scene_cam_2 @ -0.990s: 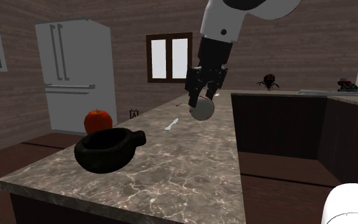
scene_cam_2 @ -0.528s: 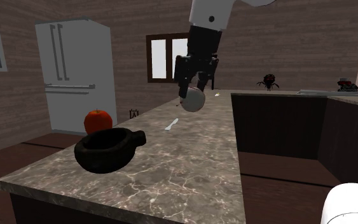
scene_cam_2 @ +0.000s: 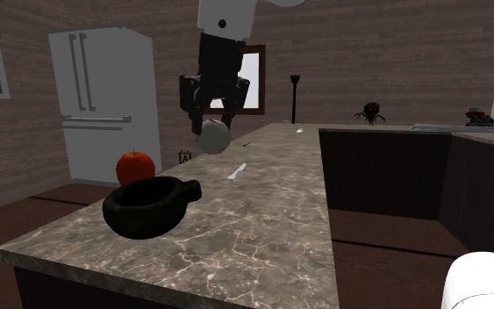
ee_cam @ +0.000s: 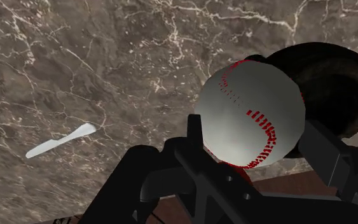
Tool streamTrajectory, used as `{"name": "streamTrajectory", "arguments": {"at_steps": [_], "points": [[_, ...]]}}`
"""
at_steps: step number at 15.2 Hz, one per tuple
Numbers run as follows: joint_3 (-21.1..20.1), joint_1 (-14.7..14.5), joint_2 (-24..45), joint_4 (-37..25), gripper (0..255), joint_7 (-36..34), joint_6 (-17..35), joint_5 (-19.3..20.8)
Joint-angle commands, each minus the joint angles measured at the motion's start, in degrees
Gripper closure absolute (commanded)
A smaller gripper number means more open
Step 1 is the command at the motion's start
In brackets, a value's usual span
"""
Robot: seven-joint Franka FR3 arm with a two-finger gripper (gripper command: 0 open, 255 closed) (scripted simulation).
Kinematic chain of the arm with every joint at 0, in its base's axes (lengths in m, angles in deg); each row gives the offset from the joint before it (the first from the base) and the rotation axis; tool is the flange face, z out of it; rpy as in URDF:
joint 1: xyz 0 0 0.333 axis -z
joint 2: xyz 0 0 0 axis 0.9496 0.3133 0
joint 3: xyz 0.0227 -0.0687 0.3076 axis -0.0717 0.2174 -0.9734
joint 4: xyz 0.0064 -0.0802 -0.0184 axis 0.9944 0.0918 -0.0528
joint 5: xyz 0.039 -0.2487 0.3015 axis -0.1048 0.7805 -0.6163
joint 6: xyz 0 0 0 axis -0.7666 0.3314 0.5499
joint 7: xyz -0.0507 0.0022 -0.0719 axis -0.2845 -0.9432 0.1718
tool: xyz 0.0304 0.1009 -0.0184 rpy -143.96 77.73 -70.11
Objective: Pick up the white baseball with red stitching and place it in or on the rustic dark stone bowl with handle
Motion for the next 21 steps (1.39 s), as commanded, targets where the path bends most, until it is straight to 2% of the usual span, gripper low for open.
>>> {"name": "streamTrajectory", "arguments": {"at_steps": [1, 8, 21], "points": [[-1.6, -0.4, 3.5, -3.0, 255, -1.9, 0.4, -0.2], [-6.9, -1.5, 17.9, -16.8, 255, -8.7, 0.3, 0.9], [-6.7, -1.7, 15.6, -4.4, 255, -9.7, 10.4, 1.0]]}}
